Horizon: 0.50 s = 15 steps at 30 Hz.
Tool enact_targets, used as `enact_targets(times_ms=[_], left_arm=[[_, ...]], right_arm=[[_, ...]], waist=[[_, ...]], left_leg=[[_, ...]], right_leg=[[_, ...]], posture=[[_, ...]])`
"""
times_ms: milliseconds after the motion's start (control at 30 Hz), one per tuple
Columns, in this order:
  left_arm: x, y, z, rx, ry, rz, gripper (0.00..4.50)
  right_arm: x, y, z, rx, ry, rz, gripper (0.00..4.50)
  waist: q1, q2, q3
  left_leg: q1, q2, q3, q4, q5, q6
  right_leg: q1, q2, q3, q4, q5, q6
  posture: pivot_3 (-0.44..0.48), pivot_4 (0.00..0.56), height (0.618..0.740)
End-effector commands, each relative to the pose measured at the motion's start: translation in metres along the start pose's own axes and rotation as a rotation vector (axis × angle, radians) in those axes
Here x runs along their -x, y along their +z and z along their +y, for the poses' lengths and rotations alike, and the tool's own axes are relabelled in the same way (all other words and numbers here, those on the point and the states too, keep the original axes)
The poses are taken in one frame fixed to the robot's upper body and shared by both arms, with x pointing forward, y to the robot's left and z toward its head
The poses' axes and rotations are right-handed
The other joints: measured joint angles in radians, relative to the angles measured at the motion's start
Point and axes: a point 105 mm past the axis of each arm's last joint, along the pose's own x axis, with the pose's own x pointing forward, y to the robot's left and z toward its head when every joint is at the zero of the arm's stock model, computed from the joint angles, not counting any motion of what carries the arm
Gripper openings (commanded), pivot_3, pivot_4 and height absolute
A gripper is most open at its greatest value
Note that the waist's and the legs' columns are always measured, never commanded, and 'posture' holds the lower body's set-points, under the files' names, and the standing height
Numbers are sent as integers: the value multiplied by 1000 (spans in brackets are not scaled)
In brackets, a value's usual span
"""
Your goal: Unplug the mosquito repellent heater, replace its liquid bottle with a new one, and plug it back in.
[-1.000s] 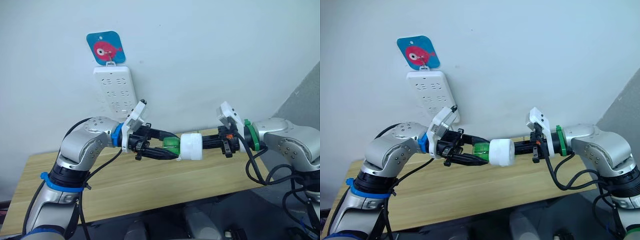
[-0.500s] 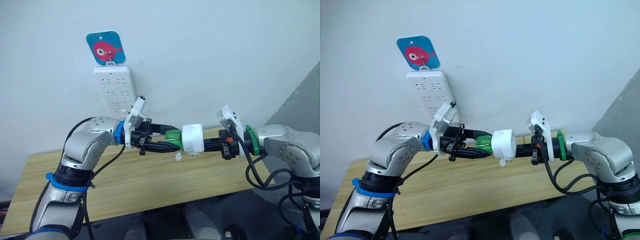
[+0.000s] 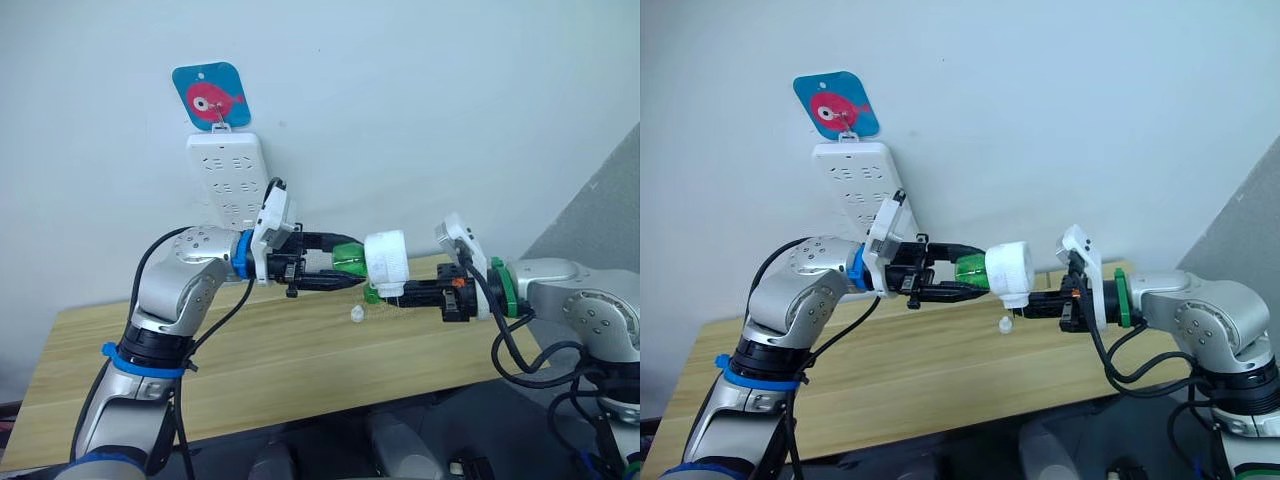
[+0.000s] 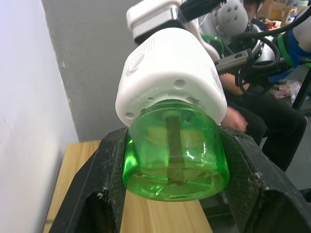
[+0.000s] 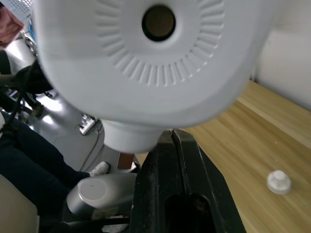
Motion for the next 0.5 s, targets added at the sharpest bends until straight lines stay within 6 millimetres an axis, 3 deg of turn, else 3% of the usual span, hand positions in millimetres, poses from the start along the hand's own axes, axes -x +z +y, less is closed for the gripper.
enact_targets(times_ms=[33,500], left_arm=[[10,-7,24,-46,179,67,2283],[11,-14,29,-85,211,97,2283]], right_arm=[[-9,17,43,92,208,-44,0],[-7,29,50,46,244,-91,0]], waist=[[0,0,0],[-1,0,0]], left_leg=[[0,0,0,0,0,0],[0,0,0,0,0,0]], right_leg=[[0,0,0,0,0,0],[0,0,0,0,0,0]], posture=[[-224,92,740],[-225,95,740]])
